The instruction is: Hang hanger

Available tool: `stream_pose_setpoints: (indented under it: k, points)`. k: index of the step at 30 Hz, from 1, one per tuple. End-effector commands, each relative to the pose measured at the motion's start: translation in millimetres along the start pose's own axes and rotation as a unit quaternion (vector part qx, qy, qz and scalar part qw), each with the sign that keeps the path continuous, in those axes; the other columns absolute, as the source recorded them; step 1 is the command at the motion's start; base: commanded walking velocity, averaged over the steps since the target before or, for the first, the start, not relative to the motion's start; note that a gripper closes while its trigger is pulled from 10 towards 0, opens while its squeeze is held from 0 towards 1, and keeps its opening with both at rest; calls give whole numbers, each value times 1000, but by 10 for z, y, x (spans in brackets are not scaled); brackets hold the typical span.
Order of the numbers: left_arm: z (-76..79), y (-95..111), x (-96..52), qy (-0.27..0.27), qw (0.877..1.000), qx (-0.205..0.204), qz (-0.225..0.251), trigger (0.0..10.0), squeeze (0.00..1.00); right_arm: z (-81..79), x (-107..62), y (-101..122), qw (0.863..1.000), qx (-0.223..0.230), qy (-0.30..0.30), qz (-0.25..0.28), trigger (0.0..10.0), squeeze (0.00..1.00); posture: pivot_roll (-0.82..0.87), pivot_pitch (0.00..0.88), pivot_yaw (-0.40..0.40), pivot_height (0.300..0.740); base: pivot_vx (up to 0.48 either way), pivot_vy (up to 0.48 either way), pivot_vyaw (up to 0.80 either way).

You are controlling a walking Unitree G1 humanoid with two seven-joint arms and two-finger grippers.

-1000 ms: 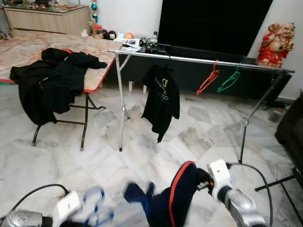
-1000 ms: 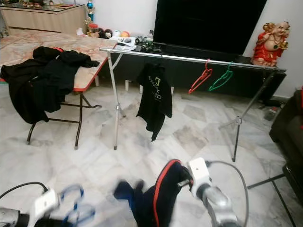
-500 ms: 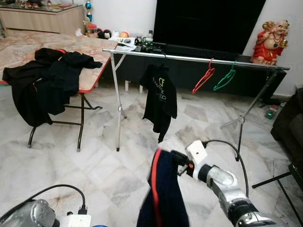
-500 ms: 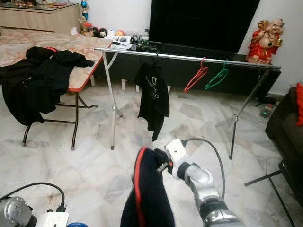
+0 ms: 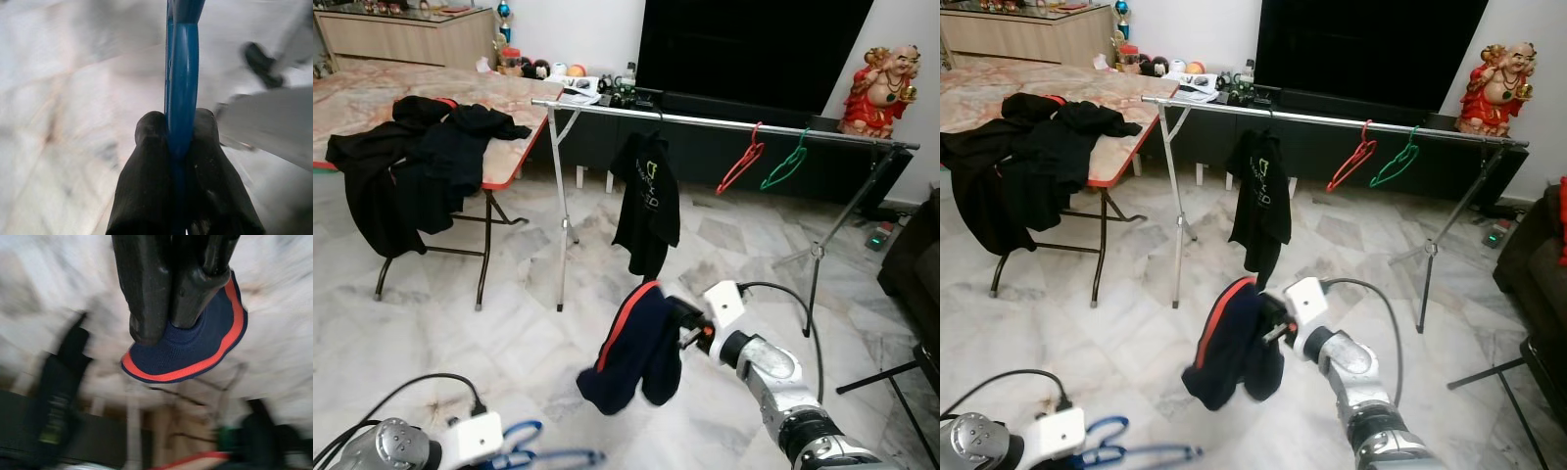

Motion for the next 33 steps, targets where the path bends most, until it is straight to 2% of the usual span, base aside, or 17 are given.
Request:
stream_pose_setpoints:
  k: [1, 2, 3, 5, 7, 8, 9, 11, 13, 14, 18, 19, 20, 23, 28, 29, 33]
  points:
    - [-66, -117, 34, 47, 998, -50, -3, 10000, 0, 244, -104, -108, 997, 28, -75, -15, 0, 0, 228, 0, -129, 740, 0, 0, 0]
    - [-66, -176, 54, 64, 996, -66, -5, 10000, 0, 312, -147, -158, 994, 38, -102, -21, 0, 0, 224, 0, -126, 740, 0, 0, 0]
    - [-73, -279, 87, 100, 989, -105, -6, 10000, 0, 434, -231, -227, 986, 66, -151, -21, 0, 0, 220, 0, -123, 740, 0, 0, 0]
    - [-72, -309, 95, 110, 987, -120, -5, 10000, 0, 463, -255, -248, 983, 78, -165, -19, 0, 0, 212, 0, -115, 740, 0, 0, 0]
    - [-50, -413, 140, 151, 967, -205, 15, 10000, 0, 585, -372, -343, 965, 124, -230, -14, 0, 0, 196, 0, -101, 740, 0, 0, 0]
    - [-23, -497, 173, 182, 942, -279, 30, 10000, 0, 627, -450, -412, 951, 152, -269, -9, 0, 0, 183, 0, -89, 740, 0, 0, 0]
    - [-5, -531, 182, 193, 932, -304, 36, 10000, 0, 602, -460, -418, 950, 152, -272, -3, 0, 0, 178, 0, -84, 740, 0, 0, 0]
    - [39, -625, 188, 212, 917, -337, 35, 10000, 0, 522, -470, -419, 952, 140, -273, 8, 0, 0, 164, 0, -70, 740, 0, 0, 0]
    - [70, -687, 192, 224, 906, -357, 31, 10000, 0, 474, -484, -419, 950, 139, -279, 16, 0, 0, 158, 0, -65, 740, 0, 0, 0]
    - [70, -687, 192, 224, 906, -357, 31, 10000, 0, 474, -484, -419, 950, 139, -279, 16, 0, 0, 158, 0, -65, 740, 0, 0, 0]
    - [131, -800, 188, 240, 894, -379, 23, 10000, 0, 407, -525, -398, 948, 124, -293, 27, 0, 0, 127, 0, -60, 740, 0, 0, 0]
    - [176, -838, 198, 239, 893, -381, 15, 10000, 0, 385, -536, -386, 947, 122, -294, 31, 5647, 0, 104, 0, -60, 740, 0, 0, 0]
    - [207, -865, 206, 240, 891, -384, 10, 10000, 0, 370, -546, -377, 947, 121, -296, 33, 10000, 0, 104, 0, -60, 740, 0, 0, 0]
    - [384, -954, 258, 235, 877, -420, -1, 10000, 0, 297, -593, -335, 949, 105, -294, 39, 10000, 0, 93, 0, -56, 740, 0, 0, 0]
    - [543, -980, 319, 222, 874, -432, -15, 10000, 0, 299, -647, -317, 947, 102, -303, 40, 10000, 0, 117, 0, -65, 740, 0, 156, 0]
    - [576, -971, 337, 218, 877, -428, -18, 10000, 0, 323, -656, -294, 945, 102, -307, 43, 10000, 0, 141, 0, -74, 740, 0, 476, 0]
    - [626, -973, 356, 218, 872, -437, -19, 10000, 0, 369, -640, -243, 943, 104, -314, 45, 10000, 0, 156, 0, -89, 740, 0, 476, 0]
Point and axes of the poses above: a point about 5 cm out from each wrist's last joint towards the gripper, its own x axis pointing out of the wrist towards the gripper, its own y axis along the axis of the wrist's last joint, z = x × y, the point moved 5 cm from there along x, pointing out of the wrist towards the gripper, and after that the axes turned 9 degrees about -x, right-handed, at the moved point
